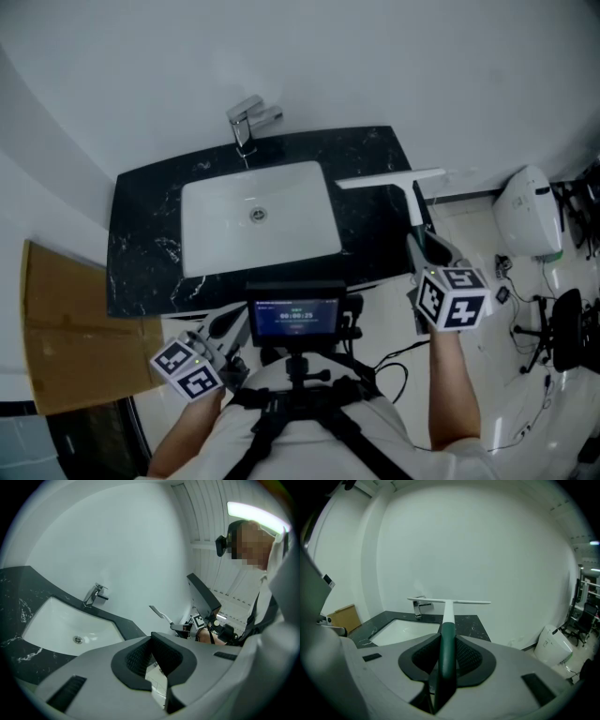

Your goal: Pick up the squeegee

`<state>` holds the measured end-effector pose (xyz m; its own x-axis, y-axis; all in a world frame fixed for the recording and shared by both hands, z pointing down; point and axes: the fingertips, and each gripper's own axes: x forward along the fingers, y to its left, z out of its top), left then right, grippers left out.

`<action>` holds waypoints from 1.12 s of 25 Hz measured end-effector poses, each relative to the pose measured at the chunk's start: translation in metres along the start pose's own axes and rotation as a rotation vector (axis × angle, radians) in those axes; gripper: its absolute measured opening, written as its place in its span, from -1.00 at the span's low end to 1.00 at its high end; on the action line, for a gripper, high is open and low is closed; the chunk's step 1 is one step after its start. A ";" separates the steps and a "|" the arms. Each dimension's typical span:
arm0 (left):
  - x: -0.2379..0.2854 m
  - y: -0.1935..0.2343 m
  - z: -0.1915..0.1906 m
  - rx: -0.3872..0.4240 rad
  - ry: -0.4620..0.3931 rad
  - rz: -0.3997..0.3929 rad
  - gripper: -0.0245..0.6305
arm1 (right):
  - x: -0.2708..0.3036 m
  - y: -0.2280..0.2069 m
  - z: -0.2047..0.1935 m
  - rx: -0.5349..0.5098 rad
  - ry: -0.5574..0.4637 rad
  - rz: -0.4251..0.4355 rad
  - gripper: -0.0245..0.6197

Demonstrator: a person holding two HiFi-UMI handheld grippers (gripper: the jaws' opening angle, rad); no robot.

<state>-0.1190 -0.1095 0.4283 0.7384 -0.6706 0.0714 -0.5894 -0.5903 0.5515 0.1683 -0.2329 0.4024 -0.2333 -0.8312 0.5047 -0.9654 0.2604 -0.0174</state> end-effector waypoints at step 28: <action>0.010 -0.015 -0.010 0.003 0.041 -0.036 -0.93 | -0.060 -0.012 -0.017 0.060 -0.031 -0.019 -0.66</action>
<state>-0.0995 -0.1025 0.4287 0.7720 -0.6299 0.0852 -0.5628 -0.6150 0.5523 0.1957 -0.1778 0.3874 -0.2171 -0.8506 0.4789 -0.9748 0.2151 -0.0597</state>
